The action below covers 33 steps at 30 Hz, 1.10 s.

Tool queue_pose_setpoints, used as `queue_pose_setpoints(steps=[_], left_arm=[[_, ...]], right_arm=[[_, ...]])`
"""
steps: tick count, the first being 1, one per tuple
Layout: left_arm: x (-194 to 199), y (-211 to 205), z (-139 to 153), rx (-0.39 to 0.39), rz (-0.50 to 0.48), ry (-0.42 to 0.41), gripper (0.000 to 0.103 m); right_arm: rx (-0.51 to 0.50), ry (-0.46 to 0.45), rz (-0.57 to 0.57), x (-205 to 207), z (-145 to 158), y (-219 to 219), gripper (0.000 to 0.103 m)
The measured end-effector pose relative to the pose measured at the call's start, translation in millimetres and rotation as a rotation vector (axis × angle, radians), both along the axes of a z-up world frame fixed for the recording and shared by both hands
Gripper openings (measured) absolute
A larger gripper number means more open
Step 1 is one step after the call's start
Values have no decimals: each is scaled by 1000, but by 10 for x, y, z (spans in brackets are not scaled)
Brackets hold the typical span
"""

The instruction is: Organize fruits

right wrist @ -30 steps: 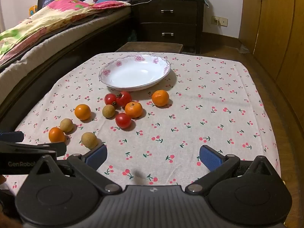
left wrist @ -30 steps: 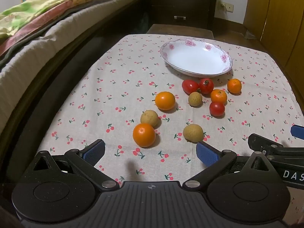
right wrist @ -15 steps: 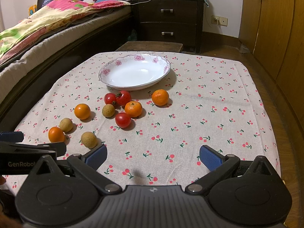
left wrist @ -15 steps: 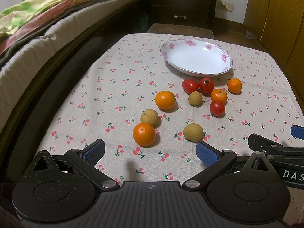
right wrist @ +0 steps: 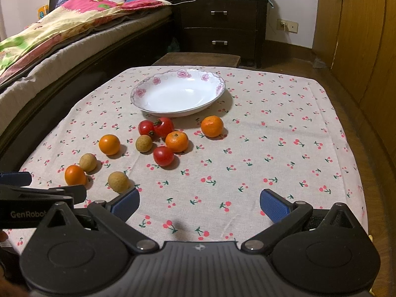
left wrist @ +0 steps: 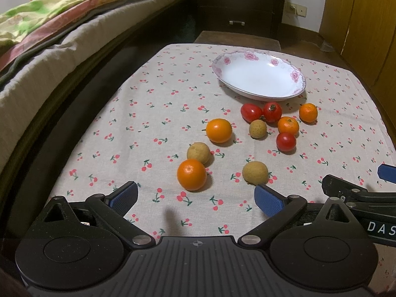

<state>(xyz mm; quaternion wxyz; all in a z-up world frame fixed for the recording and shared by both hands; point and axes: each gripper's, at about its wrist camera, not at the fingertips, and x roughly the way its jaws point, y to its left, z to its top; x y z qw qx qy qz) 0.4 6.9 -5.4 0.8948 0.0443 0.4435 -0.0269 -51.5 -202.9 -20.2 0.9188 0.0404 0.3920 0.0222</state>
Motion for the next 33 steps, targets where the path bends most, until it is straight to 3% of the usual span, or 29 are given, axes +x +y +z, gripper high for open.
queue_pose_setpoints(steps=[13, 17, 20, 29, 33], left_arm=[[-35, 303, -1, -11, 31, 8, 101], [-54, 321, 7, -10, 15, 4, 101], [-56, 327, -5, 13, 6, -2, 100], [-23, 383, -31, -21, 6, 22, 98], [-18, 417, -25, -34, 14, 28, 98]], right_arm=[[20, 5, 115, 120, 46, 231, 99], [43, 22, 142, 185, 37, 262, 92], [65, 44, 173, 240, -4, 301, 82], [97, 97, 285, 409, -106, 464, 55], [108, 112, 338, 488, -131, 512, 52]])
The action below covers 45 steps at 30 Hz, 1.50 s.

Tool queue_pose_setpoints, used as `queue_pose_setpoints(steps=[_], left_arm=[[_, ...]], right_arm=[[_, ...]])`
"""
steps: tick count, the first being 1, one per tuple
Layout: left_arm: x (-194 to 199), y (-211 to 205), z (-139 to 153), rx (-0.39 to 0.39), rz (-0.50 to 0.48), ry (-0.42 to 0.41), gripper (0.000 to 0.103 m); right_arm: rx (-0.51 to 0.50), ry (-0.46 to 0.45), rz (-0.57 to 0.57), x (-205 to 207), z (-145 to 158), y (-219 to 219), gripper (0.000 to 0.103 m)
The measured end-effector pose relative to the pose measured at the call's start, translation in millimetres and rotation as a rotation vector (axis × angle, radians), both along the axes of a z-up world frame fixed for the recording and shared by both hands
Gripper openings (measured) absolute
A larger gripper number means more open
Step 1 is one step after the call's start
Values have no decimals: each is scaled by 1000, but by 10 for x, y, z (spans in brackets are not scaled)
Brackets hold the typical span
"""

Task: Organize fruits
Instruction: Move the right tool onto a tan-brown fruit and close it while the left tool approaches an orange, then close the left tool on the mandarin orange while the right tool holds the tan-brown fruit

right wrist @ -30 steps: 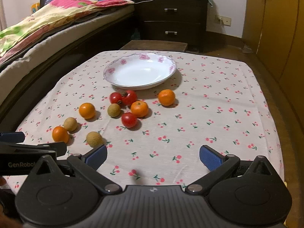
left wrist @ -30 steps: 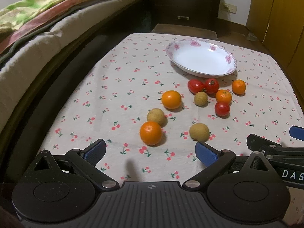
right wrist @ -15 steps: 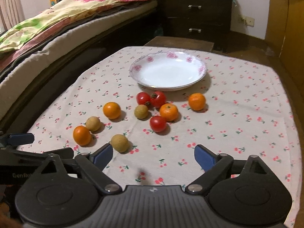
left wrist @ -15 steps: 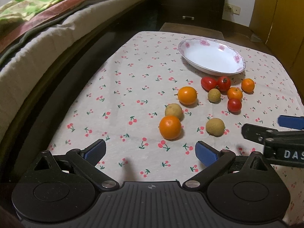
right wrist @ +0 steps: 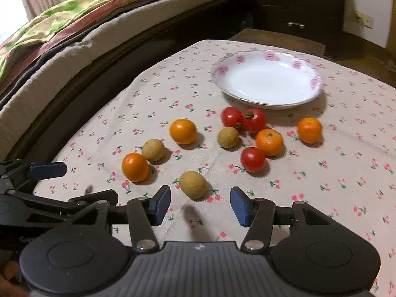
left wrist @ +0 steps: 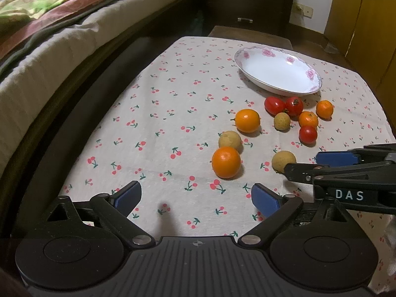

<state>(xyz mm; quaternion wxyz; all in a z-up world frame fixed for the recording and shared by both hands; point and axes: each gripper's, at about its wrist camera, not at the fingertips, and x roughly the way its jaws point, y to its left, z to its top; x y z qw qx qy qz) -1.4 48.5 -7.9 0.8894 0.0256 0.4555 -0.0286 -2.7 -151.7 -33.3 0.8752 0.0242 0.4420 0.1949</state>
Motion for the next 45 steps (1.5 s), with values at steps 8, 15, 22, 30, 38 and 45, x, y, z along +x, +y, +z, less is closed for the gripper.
queue_pose_setpoints(steps=[8, 15, 22, 30, 38, 45], left_arm=[[21, 55, -23, -20, 13, 32, 98], [30, 52, -19, -32, 10, 33, 98], [46, 16, -44, -29, 0, 41, 98], [75, -21, -72, -24, -8, 47, 98], [164, -78, -70, -20, -22, 37, 98], [325, -172, -119, -45, -42, 46, 83]], right_arm=[[-8, 38, 88, 116, -81, 136, 39], [-28, 41, 104, 224, -107, 187, 27], [-8, 40, 118, 331, -91, 181, 27], [-24, 51, 150, 450, -153, 277, 28], [11, 32, 129, 487, -106, 209, 28], [33, 17, 98, 404, 123, -65, 27]])
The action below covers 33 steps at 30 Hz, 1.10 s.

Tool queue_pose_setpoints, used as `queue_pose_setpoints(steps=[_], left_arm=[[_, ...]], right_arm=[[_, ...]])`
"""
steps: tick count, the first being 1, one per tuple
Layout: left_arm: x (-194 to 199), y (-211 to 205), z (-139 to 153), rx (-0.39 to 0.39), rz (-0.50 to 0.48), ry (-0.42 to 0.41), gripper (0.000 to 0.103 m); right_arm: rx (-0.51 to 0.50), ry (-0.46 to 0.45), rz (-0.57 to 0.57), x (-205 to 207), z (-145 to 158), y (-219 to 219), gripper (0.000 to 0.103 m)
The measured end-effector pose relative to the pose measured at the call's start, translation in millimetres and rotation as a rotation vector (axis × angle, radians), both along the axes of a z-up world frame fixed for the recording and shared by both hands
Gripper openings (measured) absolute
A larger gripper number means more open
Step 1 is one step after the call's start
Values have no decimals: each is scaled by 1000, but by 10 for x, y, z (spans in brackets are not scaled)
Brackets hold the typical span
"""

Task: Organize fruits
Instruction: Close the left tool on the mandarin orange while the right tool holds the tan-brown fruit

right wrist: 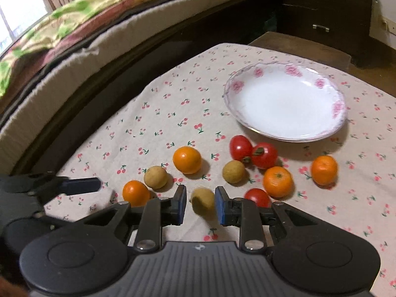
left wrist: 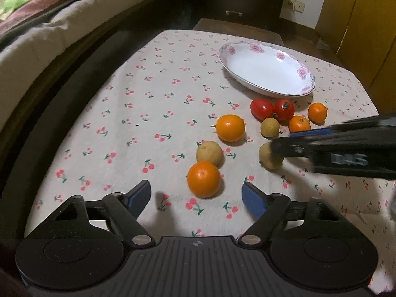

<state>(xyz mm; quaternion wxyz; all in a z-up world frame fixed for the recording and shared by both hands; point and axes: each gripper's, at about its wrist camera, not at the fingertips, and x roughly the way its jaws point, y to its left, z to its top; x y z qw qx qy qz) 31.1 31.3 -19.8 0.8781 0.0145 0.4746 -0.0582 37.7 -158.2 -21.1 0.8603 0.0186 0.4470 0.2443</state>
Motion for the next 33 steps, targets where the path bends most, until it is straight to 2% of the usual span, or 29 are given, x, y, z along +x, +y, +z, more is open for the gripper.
queue_pose_setpoints(steps=[5, 7, 12, 15, 20, 22, 24, 27, 33], left_arm=[[84, -85, -94, 31, -9, 20, 77], [108, -112, -144, 46, -13, 34, 71], [169, -109, -172, 38, -2, 36, 69], [180, -76, -158, 11, 4, 25, 62], [138, -74, -159, 32, -7, 7, 56], [125, -62, -153, 30, -9, -1, 50], [127, -39, -145, 7, -7, 0, 47], [126, -46, -142, 7, -13, -2, 45], [122, -24, -147, -11, -13, -6, 42]], right_arm=[[-15, 13, -10, -48, -48, -107, 27], [-19, 21, -5, -70, -105, -124, 27], [-27, 34, 5, -91, -172, -132, 27], [-17, 35, 5, -62, -157, -130, 27], [2, 23, 25, 2, -157, -55, 27], [-1, 17, 35, 16, -165, 3, 28], [-4, 9, 50, 38, -170, 59, 35], [-33, -11, 53, 96, -171, 118, 36], [-52, 3, 40, 229, -242, 128, 36]])
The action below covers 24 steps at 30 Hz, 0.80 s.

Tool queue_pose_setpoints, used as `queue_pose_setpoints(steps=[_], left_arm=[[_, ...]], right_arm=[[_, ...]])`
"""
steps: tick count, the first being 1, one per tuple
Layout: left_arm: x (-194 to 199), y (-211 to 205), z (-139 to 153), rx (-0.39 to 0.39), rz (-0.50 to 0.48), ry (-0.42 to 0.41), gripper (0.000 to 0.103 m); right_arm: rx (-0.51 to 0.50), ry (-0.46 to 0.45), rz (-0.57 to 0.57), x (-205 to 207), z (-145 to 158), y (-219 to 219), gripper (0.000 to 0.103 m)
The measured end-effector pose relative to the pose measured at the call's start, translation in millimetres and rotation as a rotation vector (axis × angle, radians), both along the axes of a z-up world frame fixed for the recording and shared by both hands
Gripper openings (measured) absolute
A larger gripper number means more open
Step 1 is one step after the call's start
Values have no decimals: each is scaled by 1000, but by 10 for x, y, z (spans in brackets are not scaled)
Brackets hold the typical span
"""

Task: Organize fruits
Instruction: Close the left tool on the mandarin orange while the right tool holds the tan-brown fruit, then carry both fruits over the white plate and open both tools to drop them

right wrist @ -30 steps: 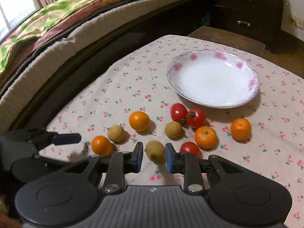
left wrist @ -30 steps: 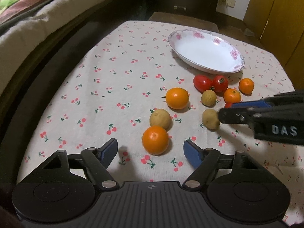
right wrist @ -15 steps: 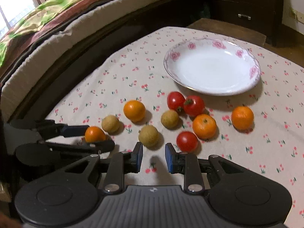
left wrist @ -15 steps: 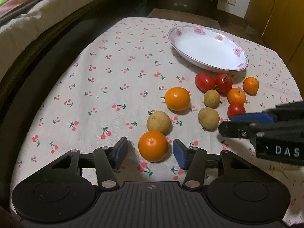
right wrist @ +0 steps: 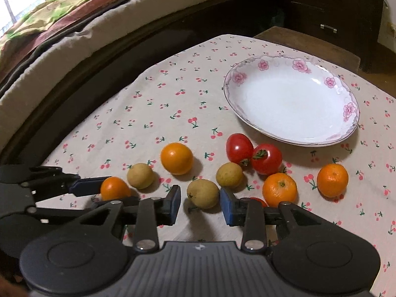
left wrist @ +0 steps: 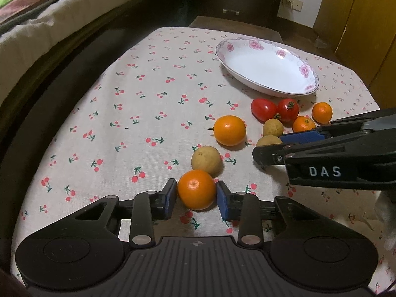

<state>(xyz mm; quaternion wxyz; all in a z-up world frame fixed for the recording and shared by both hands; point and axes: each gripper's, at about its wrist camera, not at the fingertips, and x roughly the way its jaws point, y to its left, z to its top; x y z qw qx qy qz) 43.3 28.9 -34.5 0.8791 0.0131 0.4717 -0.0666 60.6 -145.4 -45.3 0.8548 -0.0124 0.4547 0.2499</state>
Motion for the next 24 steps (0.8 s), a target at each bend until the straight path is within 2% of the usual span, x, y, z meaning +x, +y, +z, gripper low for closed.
queue_pose_setpoints(steps=[6, 14, 20, 24], left_arm=[[-1, -33, 1, 16, -10, -1, 41], [-12, -56, 4, 29, -15, 9, 41], [-57, -38, 41, 25, -15, 15, 41], [-85, -32, 98, -11, -11, 17, 41]], right_arm=[[-13, 4, 6, -6, -34, -3, 31], [-11, 13, -4, -113, 37, -67, 31], [-3, 0, -29, -239, 164, -190, 31], [6, -15, -35, -331, 250, -245, 31]])
